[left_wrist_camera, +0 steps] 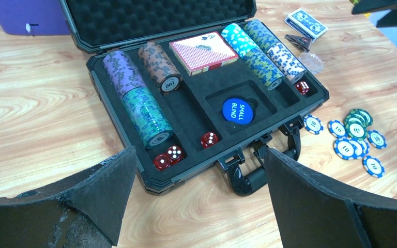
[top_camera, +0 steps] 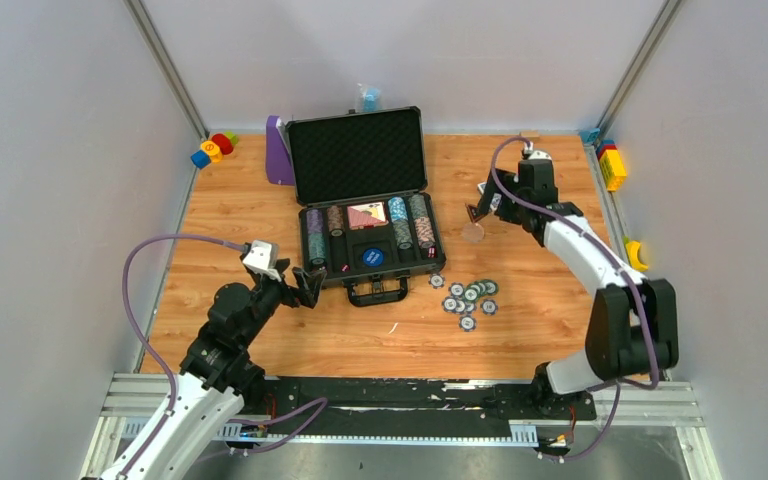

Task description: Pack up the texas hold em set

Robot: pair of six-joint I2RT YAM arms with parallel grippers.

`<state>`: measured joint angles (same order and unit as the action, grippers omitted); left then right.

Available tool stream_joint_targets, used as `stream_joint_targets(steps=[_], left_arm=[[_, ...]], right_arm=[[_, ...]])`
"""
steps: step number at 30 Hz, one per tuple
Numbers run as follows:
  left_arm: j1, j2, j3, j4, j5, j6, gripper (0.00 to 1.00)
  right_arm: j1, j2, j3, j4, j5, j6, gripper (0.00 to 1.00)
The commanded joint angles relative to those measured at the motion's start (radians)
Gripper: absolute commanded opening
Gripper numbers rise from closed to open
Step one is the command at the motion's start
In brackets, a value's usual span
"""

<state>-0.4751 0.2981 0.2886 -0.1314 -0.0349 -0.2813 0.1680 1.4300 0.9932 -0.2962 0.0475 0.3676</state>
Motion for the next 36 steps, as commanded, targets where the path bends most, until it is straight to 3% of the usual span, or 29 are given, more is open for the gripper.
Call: stream_joint_targets(steps=[1, 9, 10, 12, 22, 33, 36], left_arm=[[0.0, -0.004, -0.002, 0.038, 0.005, 0.015, 1.0], [0.0, -0.007, -0.004, 0.038, 0.002, 0.013, 1.0], [0.0, -0.005, -0.004, 0.039, 0.002, 0.013, 1.0], [0.0, -0.004, -0.004, 0.037, -0.005, 0.012, 1.0], [0.0, 0.003, -0.006, 0.04, -0.035, 0.008, 1.0], [0.0, 0.008, -0.005, 0.043, -0.032, 0.008, 1.0], [0.0, 0.01, -0.006, 0.044, -0.035, 0.008, 1.0]], right_arm=[[-0.052, 0.146, 0.19, -0.026, -0.095, -0.129, 0.93], [-0.111, 0.544, 0.592, -0.263, -0.141, -0.326, 0.91], [-0.112, 0.584, 0.633, -0.287, -0.127, -0.348, 0.98], [-0.12, 0.64, 0.692, -0.315, -0.096, -0.361, 1.0], [-0.136, 0.795, 0.849, -0.401, -0.164, -0.455, 0.98], [-0.117, 0.862, 0.902, -0.404, -0.061, -0.476, 0.84], [-0.113, 0.866, 0.911, -0.399, -0.051, -0.457, 0.75]])
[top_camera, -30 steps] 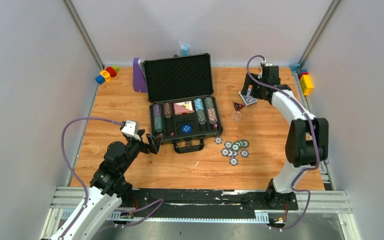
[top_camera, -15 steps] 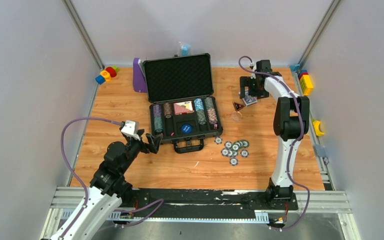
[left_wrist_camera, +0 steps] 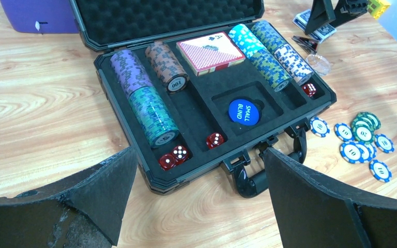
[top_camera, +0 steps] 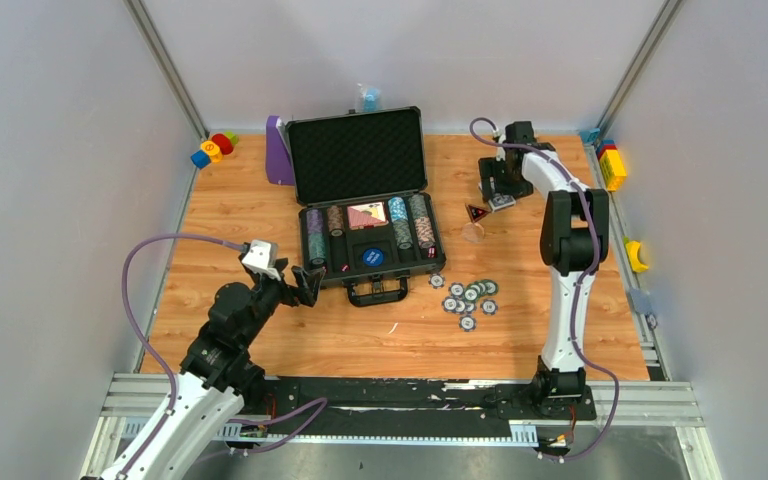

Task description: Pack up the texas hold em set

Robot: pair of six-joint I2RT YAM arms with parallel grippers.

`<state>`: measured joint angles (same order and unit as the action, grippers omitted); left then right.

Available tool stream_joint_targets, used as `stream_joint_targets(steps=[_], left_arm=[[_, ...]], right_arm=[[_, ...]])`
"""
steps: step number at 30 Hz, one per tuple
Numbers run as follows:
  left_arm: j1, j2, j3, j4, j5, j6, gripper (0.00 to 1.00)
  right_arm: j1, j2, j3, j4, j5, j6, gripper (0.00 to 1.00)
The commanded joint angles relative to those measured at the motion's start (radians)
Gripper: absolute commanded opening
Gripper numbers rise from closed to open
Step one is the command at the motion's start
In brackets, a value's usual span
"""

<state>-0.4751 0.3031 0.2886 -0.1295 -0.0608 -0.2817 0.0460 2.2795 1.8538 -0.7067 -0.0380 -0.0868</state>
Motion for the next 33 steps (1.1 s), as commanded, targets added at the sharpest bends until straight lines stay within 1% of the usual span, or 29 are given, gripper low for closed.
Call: stream_joint_targets(steps=[1, 3, 4, 6, 12, 18, 25, 31, 33], left_arm=[[0.0, 0.004, -0.005, 0.041, -0.011, 0.008, 1.0], [-0.001, 0.004, -0.006, 0.041, -0.011, 0.008, 1.0], [0.0, 0.004, -0.005, 0.041, -0.011, 0.008, 1.0], [0.0, 0.003, -0.005, 0.04, -0.011, 0.008, 1.0], [0.0, -0.002, -0.005, 0.036, -0.011, 0.007, 1.0], [0.0, -0.009, -0.006, 0.032, -0.009, 0.007, 1.0], [0.0, -0.033, -0.01, 0.025, -0.013, 0.006, 1.0], [0.0, -0.032, -0.01, 0.026, -0.009, 0.007, 1.0], [0.0, -0.031, -0.011, 0.027, -0.008, 0.007, 1.0]], right_arm=[[0.011, 0.012, 0.051, 0.013, 0.036, 0.006, 0.73], [0.012, -0.009, 0.044, 0.024, 0.036, 0.024, 0.66], [0.012, -0.026, 0.037, 0.032, 0.063, 0.036, 0.62], [0.013, -0.067, 0.016, 0.055, 0.084, 0.05, 0.59], [0.015, -0.206, -0.058, 0.101, 0.141, 0.095, 0.58], [0.024, -0.317, -0.117, 0.11, 0.156, 0.149, 0.57], [0.081, -0.42, -0.171, 0.124, 0.136, 0.159, 0.54], [0.121, -0.538, -0.253, 0.17, 0.058, 0.187, 0.54], [0.14, -0.581, -0.288, 0.192, 0.054, 0.193, 0.53]])
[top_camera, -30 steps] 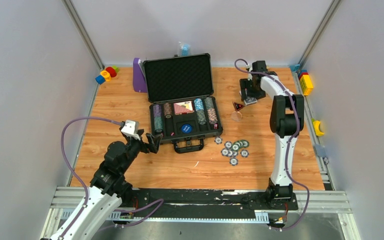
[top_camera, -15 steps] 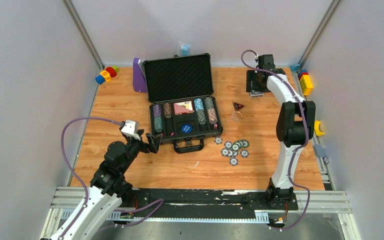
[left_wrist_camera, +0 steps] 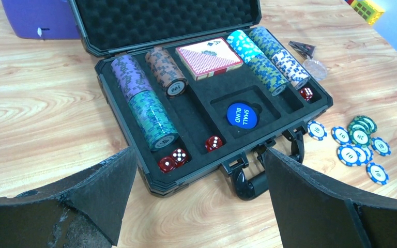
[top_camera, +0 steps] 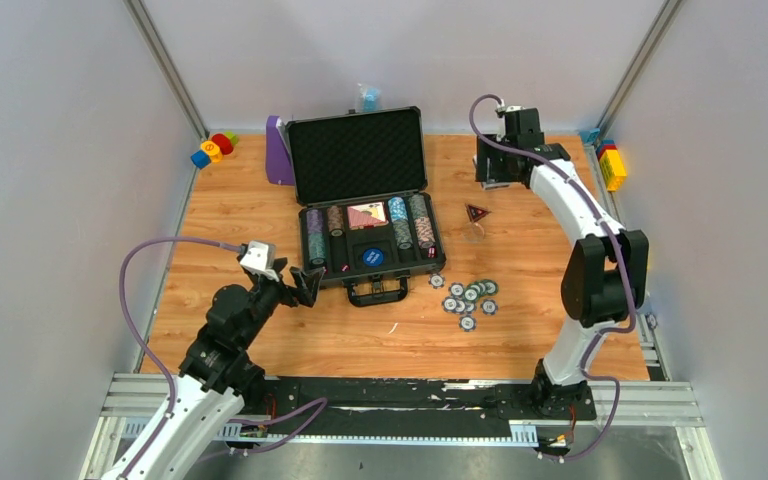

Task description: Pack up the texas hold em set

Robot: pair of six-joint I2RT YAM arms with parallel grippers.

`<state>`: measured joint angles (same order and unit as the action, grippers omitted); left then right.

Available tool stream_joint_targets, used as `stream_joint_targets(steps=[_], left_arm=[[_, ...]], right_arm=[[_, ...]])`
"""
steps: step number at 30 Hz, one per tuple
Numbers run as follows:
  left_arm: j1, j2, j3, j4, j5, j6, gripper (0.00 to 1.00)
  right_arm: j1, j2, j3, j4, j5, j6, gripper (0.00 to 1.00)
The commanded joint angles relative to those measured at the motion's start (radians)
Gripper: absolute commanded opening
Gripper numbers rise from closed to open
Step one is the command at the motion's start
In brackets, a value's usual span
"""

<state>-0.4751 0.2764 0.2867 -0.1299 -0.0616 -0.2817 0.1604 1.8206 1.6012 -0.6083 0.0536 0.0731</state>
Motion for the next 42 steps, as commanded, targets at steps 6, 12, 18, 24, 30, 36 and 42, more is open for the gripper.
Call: stream_joint_targets(steps=[6, 12, 18, 24, 30, 36, 42], left_arm=[[0.0, -0.008, -0.008, 0.023, -0.005, 0.007, 1.0], [0.0, -0.017, -0.009, 0.019, -0.004, 0.006, 1.0], [0.0, -0.017, -0.009, 0.02, -0.004, 0.006, 1.0], [0.0, -0.022, -0.008, 0.017, -0.004, 0.006, 1.0], [0.0, -0.028, -0.009, 0.012, -0.004, 0.006, 1.0], [0.0, -0.023, -0.008, 0.017, 0.01, 0.012, 1.0], [0.0, -0.017, -0.007, 0.018, 0.011, 0.01, 1.0]], right_arm=[[0.115, -0.189, -0.09, 0.122, -0.034, 0.011, 0.51], [0.176, -0.268, -0.182, 0.189, -0.109, -0.035, 0.5], [0.251, -0.348, -0.273, 0.267, -0.161, -0.082, 0.5], [0.308, -0.403, -0.33, 0.323, -0.247, -0.103, 0.49], [0.377, -0.43, -0.386, 0.358, -0.335, -0.159, 0.47], [0.452, -0.423, -0.435, 0.357, -0.4, -0.242, 0.46], [0.509, -0.374, -0.43, 0.321, -0.44, -0.345, 0.46]])
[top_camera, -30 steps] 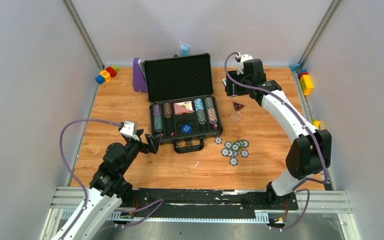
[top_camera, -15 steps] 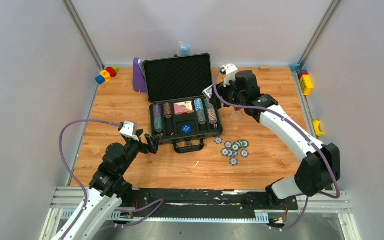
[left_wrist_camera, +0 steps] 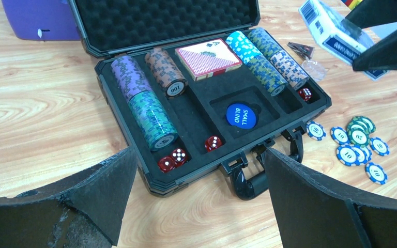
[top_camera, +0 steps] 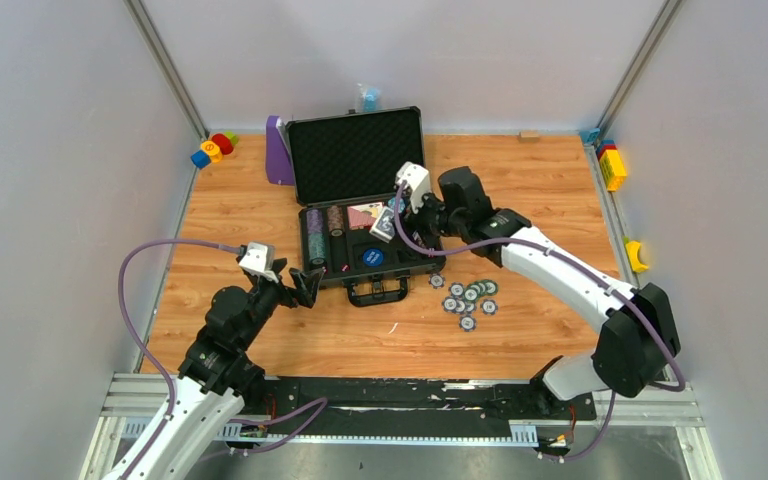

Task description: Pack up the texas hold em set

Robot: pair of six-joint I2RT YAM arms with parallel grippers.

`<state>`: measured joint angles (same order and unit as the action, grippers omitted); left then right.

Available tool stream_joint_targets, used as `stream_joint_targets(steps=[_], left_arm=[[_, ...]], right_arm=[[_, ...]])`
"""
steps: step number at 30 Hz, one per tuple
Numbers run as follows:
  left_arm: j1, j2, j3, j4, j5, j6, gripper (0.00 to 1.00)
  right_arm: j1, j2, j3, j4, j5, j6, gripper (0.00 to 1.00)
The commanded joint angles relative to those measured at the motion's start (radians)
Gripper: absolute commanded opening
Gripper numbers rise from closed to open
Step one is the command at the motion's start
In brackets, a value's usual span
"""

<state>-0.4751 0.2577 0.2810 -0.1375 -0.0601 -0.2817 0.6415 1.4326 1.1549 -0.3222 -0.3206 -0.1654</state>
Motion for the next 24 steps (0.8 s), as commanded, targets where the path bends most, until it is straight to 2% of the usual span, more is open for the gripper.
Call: stream_joint_targets(steps=[1, 11, 20, 24], left_arm=[[0.0, 0.001, -0.001, 0.024, 0.009, 0.01, 1.0], [0.0, -0.01, 0.001, 0.015, 0.003, 0.006, 1.0], [0.0, -0.018, -0.002, 0.011, -0.008, 0.003, 1.0], [0.0, -0.018, -0.003, 0.012, -0.011, 0.003, 1.0]], right_arm=[[0.036, 0.024, 0.019, 0.034, -0.07, -0.123, 0.46], [0.099, 0.249, 0.142, 0.026, -0.049, -0.259, 0.52], [0.118, 0.372, 0.221, -0.019, -0.045, -0.354, 0.59], [0.13, 0.417, 0.247, -0.035, -0.019, -0.385, 0.65]])
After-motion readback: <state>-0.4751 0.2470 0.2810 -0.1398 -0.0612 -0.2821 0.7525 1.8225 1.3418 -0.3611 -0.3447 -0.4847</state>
